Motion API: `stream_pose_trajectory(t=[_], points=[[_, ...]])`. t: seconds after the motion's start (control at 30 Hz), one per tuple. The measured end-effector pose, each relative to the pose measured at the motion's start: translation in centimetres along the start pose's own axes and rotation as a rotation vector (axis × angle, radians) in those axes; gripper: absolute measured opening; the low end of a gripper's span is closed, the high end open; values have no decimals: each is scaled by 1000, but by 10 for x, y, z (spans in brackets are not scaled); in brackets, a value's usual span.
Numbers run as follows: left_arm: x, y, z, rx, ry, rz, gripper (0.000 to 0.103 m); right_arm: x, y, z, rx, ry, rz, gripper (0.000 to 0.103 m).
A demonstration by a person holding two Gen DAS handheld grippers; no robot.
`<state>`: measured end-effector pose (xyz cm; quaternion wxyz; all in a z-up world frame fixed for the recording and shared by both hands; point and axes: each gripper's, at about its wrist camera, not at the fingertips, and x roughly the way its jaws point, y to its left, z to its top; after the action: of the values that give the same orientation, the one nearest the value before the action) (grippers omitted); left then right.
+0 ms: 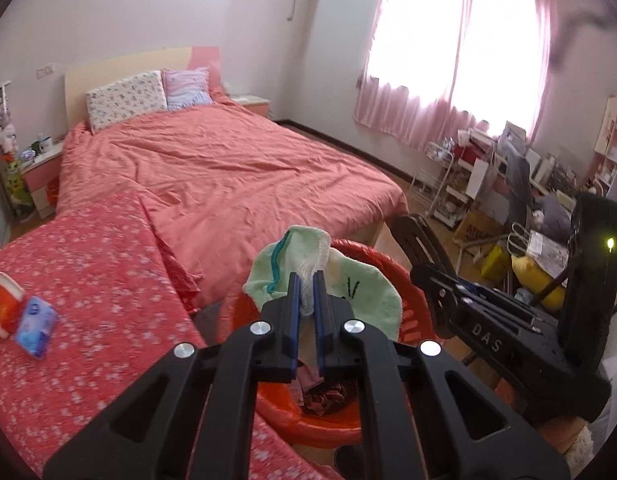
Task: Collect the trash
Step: 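Carry the sock and hair clip over the orange basket and open both tools, then grasp the red-and-white paper cup with the left tool while the right tool grasps the blue tissue pack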
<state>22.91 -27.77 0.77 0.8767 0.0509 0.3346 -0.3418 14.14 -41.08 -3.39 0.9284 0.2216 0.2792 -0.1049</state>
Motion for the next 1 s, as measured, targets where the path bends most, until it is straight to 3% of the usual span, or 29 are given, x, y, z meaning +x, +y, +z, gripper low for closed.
stream_pose_trajectory(t=[0.07, 0.13, 0.17, 0.2, 0.4, 0.57, 0.83, 0.93, 1.0], points=[[17, -2, -5, 10, 36, 27, 14, 9, -5, -1, 12, 23, 6, 13], [27, 3, -10, 3, 63, 50, 37, 16, -11, -3, 28, 46, -8, 19], [31, 8, -13, -8, 73, 68, 41, 19, -12, -5, 31, 54, -18, 29], [33, 13, -16, -16, 80, 80, 41, 19, -12, -7, 34, 56, -24, 33], [28, 51, -31, -22, 100, 181, 42, 17, -4, -17, -5, 69, -46, 37], [5, 88, -43, -33, 92, 278, 53, 18, 11, -17, -43, 80, -35, 40], [-36, 201, -61, -135, 75, 540, 82, 27, 59, -36, -132, 136, 13, 45], [-49, 248, -66, -186, 65, 665, 93, 33, 81, -46, -165, 168, 49, 53], [-56, 281, -67, -243, 62, 699, 95, 37, 100, -52, -201, 189, 80, 56]])
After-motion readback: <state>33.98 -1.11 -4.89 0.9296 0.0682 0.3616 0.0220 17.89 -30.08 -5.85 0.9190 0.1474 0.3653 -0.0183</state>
